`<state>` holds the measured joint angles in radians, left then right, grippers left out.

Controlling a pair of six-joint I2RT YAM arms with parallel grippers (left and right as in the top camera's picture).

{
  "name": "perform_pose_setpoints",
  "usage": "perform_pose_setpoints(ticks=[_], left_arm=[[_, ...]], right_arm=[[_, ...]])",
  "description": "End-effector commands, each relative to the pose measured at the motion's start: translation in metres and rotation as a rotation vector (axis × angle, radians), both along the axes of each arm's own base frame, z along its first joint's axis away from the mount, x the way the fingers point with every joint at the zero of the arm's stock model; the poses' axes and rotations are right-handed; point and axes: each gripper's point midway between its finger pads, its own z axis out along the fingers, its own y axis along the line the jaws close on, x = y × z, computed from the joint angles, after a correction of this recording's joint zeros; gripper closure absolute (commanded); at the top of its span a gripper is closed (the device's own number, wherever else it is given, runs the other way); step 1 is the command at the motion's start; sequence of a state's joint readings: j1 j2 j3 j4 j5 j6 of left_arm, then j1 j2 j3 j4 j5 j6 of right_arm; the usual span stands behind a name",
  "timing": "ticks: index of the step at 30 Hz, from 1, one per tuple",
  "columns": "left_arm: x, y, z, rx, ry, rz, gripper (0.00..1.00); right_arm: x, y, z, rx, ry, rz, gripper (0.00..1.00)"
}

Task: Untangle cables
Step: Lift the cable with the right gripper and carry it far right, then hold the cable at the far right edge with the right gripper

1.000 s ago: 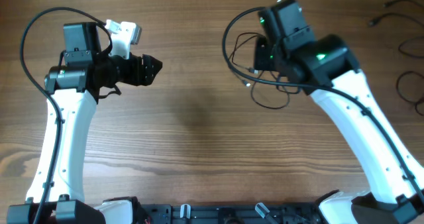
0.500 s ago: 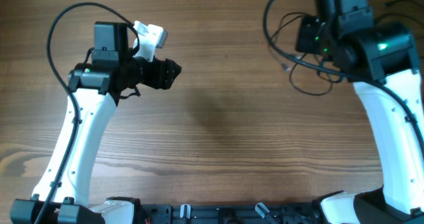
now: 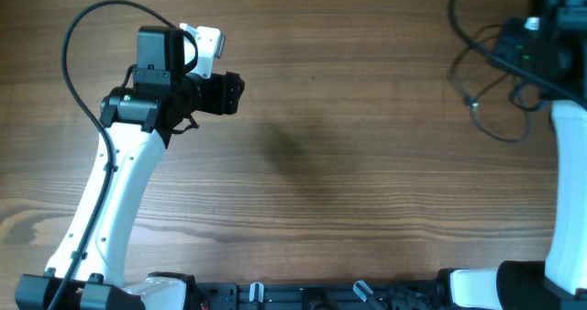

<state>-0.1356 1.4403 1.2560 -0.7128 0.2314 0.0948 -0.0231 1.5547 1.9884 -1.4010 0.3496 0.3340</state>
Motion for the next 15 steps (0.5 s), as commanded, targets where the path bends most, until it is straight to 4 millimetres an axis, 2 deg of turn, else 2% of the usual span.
perform_pose_setpoints(ticks=[1, 6, 15], left_arm=[[0.005, 0.011, -0.001, 0.037, -0.004, 0.066, 0.23], [0.008, 0.02, -0.002, 0.078, -0.01, 0.107, 0.23], [0.01, 0.02, 0.0, 0.074, -0.024, 0.107, 0.23]], right_arm=[[-0.029, -0.036, 0.032, -0.039, -0.08, -0.11, 0.96], [-0.057, -0.076, 0.043, -0.05, -0.122, -0.28, 0.96], [-0.09, -0.122, 0.052, -0.091, -0.158, -0.511, 0.96]])
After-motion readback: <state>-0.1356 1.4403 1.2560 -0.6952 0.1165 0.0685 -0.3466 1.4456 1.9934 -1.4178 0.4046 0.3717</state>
